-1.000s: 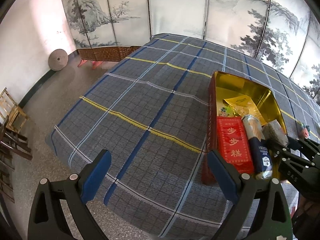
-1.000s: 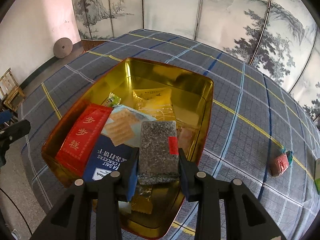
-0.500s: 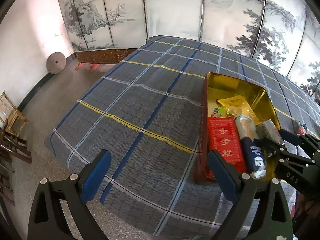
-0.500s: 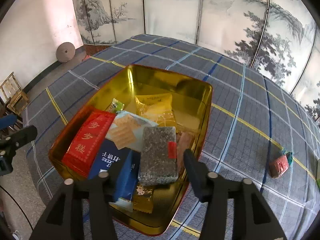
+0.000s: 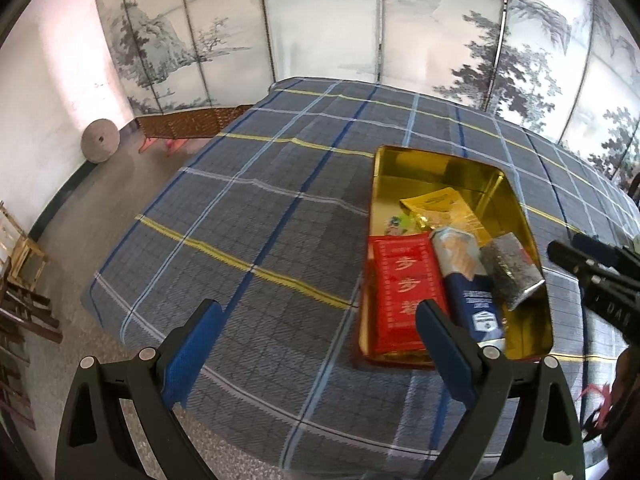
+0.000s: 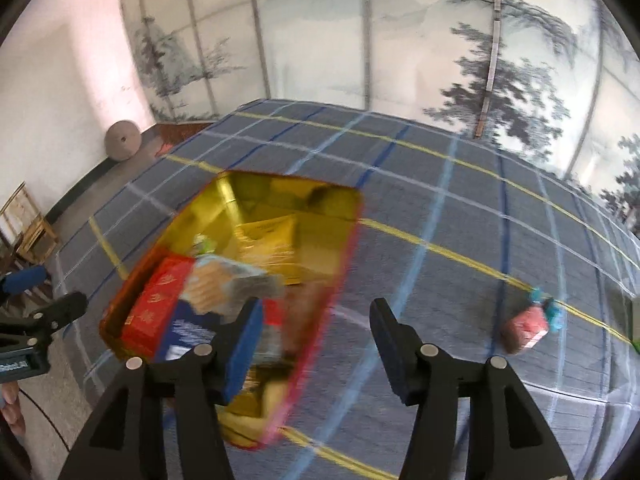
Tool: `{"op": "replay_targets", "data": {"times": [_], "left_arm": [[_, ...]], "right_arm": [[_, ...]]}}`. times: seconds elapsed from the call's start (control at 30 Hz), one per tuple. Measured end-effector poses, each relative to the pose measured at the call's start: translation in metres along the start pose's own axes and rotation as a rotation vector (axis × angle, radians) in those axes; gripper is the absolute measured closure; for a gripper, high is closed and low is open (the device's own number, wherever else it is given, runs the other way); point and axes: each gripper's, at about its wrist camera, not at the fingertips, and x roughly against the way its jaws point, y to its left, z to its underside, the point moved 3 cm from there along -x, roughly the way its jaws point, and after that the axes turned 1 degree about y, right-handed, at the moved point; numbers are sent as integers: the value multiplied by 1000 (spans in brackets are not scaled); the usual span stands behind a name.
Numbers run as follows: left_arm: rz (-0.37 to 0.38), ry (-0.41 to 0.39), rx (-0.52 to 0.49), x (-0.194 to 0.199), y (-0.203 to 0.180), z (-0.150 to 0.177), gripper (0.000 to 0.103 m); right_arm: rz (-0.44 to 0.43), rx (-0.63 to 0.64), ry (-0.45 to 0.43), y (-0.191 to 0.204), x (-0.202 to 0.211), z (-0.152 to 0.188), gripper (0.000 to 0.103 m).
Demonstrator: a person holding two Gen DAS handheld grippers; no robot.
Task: Organize snacks
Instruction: 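Move the right tool to the blue candy and grasp it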
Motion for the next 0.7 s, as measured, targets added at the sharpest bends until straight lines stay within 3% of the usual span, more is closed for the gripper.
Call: {"op": "replay_targets", "data": {"times": [0.4, 0.7], "left_arm": [[37, 3, -81, 2, -48, -7, 7], [59, 11, -143, 1, -94, -15, 7]], "right_arm": [[180, -176, 7, -154, 9, 11, 47], [175, -169, 71, -220, -12, 14, 47]]}}
